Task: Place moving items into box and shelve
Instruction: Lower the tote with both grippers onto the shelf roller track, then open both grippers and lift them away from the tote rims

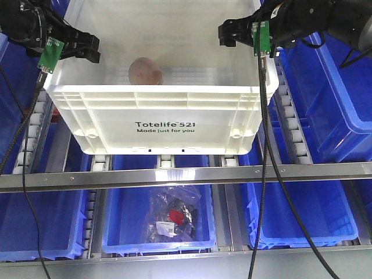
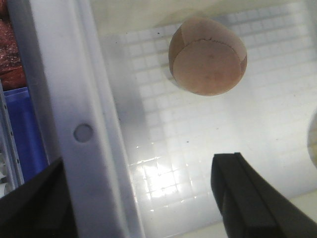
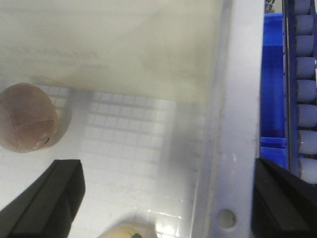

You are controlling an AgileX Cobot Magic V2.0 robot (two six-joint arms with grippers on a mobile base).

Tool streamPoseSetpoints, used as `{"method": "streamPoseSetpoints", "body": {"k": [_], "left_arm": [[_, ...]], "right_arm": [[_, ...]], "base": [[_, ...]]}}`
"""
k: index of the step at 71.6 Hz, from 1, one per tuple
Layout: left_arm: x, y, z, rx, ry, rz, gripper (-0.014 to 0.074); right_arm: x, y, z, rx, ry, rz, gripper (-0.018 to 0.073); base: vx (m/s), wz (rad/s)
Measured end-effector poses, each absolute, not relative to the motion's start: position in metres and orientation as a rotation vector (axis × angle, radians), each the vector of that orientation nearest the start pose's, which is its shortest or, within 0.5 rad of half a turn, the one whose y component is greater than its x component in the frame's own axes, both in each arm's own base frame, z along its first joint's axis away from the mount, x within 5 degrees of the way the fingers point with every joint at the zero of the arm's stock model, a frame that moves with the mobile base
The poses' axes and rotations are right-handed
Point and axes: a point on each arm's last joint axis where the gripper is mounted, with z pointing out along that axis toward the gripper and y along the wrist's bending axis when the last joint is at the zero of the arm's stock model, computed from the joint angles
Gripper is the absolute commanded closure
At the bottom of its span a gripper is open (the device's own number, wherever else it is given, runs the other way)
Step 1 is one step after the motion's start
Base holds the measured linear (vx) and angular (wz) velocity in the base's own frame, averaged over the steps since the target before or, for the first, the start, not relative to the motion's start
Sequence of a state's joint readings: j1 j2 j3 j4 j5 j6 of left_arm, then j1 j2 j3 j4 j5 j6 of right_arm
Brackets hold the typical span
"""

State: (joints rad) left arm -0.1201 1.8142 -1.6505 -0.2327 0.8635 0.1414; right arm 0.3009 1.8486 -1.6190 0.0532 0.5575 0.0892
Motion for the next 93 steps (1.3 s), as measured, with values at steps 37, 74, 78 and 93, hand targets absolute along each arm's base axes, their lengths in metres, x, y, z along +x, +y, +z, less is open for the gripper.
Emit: {"method": "streamPoseSetpoints", "body": {"k": [37, 74, 78, 93], "left_arm": [[0.382, -0.065, 0.357, 0.227, 2.414, -0.281, 0.0008], [0.343, -0.062, 0.351, 0.201, 2.399, -0.303, 0.0008], [0.332, -0.060, 0.350, 0.192, 2.378, -0.298, 0.0008], [0.279, -0.052, 0.349, 0.212, 2.263, -0.265, 0.0008]], "right_arm": [[0.380, 0.123, 0.371, -0.217, 2.194, 0.270, -0.0019], [0.352, 0.136, 0.361, -0.342, 2.233, 0.215, 0.0059], [0.340, 0.140, 0.359, -0.374, 2.205, 0.211, 0.0072], [0.301, 0.134, 0.371, -0.292, 2.079, 0.302, 0.0083]], "base": [[0.00, 0.00], [0.00, 0.00], [0.00, 0.00], [0.00, 0.00]]}}
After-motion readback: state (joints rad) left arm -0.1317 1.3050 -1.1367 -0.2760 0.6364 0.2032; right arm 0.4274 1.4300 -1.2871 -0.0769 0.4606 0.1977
